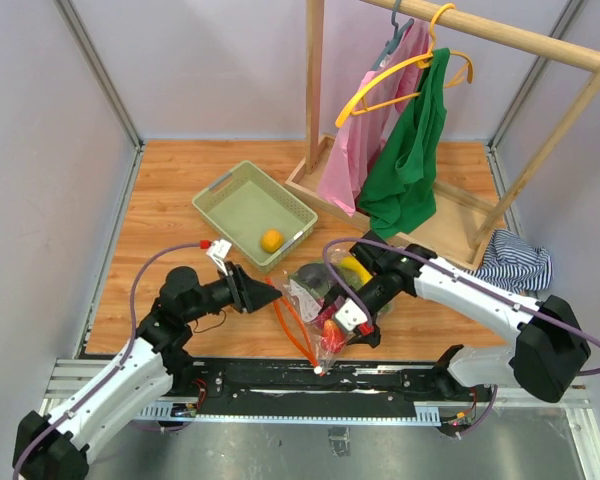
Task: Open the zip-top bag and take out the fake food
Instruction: Pick up the fake fruit from the zipper food storage bag.
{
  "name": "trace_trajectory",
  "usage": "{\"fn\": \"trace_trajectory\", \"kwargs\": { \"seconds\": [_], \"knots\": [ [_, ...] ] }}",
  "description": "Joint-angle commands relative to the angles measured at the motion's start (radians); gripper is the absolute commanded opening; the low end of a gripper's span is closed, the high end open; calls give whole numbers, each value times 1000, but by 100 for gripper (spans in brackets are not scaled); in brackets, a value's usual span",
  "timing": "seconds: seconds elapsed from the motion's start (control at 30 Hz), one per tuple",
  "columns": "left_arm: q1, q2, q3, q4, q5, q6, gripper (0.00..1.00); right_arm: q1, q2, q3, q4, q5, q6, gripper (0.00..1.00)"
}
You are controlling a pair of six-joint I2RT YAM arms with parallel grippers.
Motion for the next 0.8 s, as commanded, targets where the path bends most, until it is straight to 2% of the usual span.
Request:
{"fn": "trace_trajectory", "kwargs": {
  "seconds": [0.0,0.13,0.23,0.37,0.5,0.77],
  "knots": [
    [-136,-17,-24,-85,-42,-67,46,60,-11,-29,9,54,-36,90],
    [-243,7,-21,-144,-124,-94,35,90,-1,-46,36,116,-32,87],
    [-303,34,2,-221,-186,-99,31,101,-3,-58,62,146,-20,84],
    [-348,73,-5,-222,-214,-104,30,106,-4,-67,83,167,-13,82],
    [-354,170,-34,-143,-205,-88,30,116,-3,-76,101,187,-7,81],
    [-356,366,-38,135,-184,-71,34,122,-9,-101,157,243,10,77]
  ]
}}
